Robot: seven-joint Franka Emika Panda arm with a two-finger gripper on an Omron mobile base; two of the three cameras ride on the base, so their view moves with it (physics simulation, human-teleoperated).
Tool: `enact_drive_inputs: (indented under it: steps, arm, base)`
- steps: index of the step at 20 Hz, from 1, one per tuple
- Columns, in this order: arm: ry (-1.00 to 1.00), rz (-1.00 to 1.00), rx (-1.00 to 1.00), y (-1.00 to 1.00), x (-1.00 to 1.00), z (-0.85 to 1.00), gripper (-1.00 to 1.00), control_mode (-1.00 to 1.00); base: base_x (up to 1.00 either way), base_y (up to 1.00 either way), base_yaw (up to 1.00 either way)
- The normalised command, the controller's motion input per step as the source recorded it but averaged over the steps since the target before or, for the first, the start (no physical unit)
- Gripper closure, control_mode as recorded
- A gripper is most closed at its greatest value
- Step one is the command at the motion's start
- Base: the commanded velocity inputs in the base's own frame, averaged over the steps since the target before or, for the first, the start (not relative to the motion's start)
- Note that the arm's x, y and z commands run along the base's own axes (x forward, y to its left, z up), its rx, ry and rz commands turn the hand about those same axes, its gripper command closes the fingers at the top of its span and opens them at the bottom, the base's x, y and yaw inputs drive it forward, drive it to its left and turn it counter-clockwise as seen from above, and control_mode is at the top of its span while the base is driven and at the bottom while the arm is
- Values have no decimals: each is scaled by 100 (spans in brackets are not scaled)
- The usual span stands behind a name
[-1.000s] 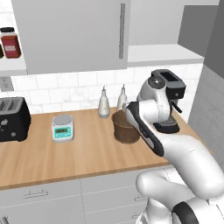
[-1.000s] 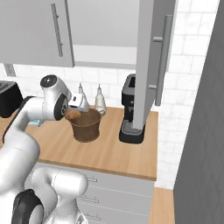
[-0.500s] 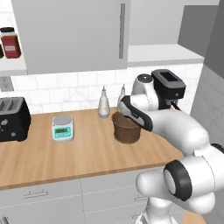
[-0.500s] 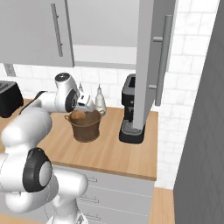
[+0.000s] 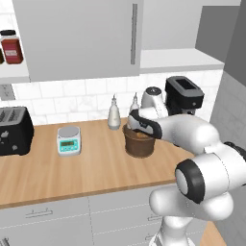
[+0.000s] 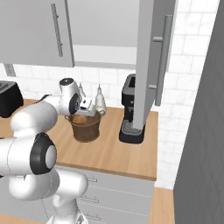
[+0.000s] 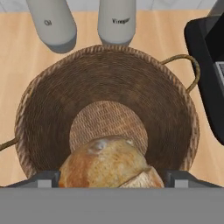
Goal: Open the cabinet, pick up the bread from the cabinet and place it in the basket. Then move the basket to the dining counter.
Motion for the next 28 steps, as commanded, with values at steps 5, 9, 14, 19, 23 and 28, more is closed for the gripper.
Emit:
enact_drive_inputs:
  steps: [5, 9, 14, 19, 23, 28]
  arm:
    - [0, 0, 0, 1, 11, -25, 100, -100]
    - [0, 0, 0, 0, 4, -21, 100, -100]
    - [0, 0, 0, 0, 0, -2, -100, -100]
    - [0, 0, 0, 0, 6, 0, -100, -100]
    - [0, 0, 0, -3, 25, 0, -100, -100]
    - [0, 0, 0, 0, 15, 2, -100, -100]
  base:
    - [0, 0, 0]
    - [0, 0, 0]
    - [0, 0, 0]
    - [0, 0, 0]
    - [0, 0, 0]
    - [0, 0, 0]
